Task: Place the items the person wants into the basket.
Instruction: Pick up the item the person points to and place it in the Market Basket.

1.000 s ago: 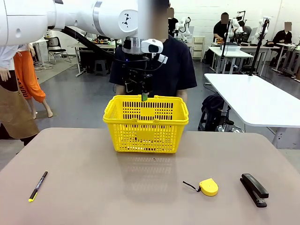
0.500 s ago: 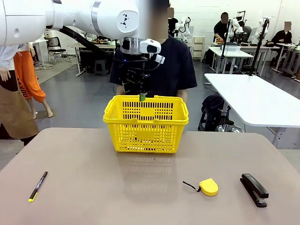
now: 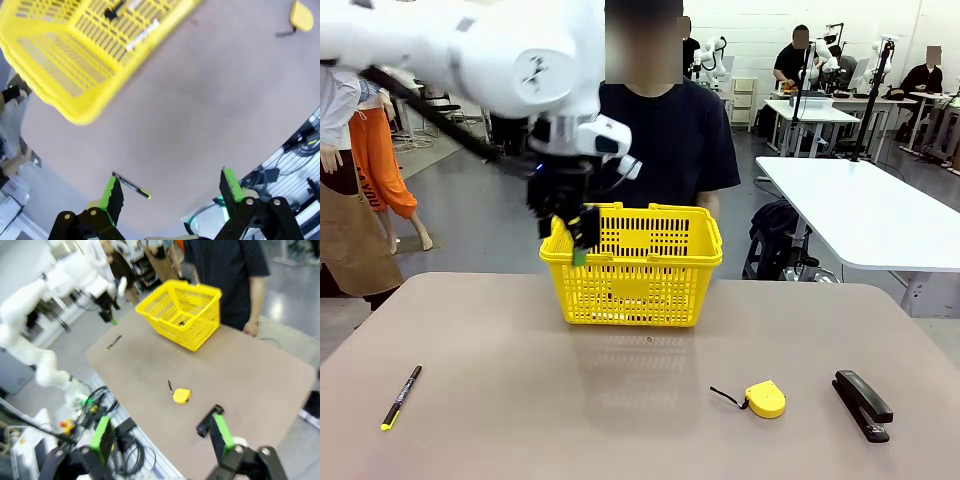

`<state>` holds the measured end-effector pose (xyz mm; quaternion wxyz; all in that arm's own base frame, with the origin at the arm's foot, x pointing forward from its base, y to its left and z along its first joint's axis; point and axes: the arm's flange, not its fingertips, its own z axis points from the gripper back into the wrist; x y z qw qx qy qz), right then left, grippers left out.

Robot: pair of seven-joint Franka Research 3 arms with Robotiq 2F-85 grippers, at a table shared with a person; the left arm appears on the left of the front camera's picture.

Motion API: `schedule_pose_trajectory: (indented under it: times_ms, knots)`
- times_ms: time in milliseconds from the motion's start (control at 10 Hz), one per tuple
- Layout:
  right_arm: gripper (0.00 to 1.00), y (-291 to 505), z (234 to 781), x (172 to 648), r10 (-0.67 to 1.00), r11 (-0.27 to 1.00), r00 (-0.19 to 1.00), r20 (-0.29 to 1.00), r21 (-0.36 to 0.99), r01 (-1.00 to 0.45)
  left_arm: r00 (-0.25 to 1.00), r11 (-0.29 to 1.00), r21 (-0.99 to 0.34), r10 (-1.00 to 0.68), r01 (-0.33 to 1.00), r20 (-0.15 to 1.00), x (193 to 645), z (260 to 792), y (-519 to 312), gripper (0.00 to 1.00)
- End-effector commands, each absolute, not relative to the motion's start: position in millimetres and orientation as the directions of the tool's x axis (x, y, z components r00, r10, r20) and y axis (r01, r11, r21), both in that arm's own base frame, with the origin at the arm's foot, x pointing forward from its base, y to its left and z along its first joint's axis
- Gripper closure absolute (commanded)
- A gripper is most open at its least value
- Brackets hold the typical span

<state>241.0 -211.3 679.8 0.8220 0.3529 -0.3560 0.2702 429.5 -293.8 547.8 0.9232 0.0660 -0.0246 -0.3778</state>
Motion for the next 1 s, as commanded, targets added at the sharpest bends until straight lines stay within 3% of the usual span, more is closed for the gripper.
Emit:
schedule_pose_trajectory:
  times_ms: [0, 900]
  knots:
    - [0.0, -211.4, 682.6, 241.7, 0.189, 0.586, 0.58, 0.792, 0.383, -0.714, 0.693, 0.693, 0.145, -0.719, 0.706, 0.06, 380.5, 524.5, -246.8, 0.0]
    - [0.0, -211.4, 682.6, 241.7, 0.189, 0.586, 0.58, 0.792, 0.383, -0.714, 0.73, 0.724, 0.156, -0.683, 0.671, 0.032, 371.7, 518.0, -239.2, 0.0]
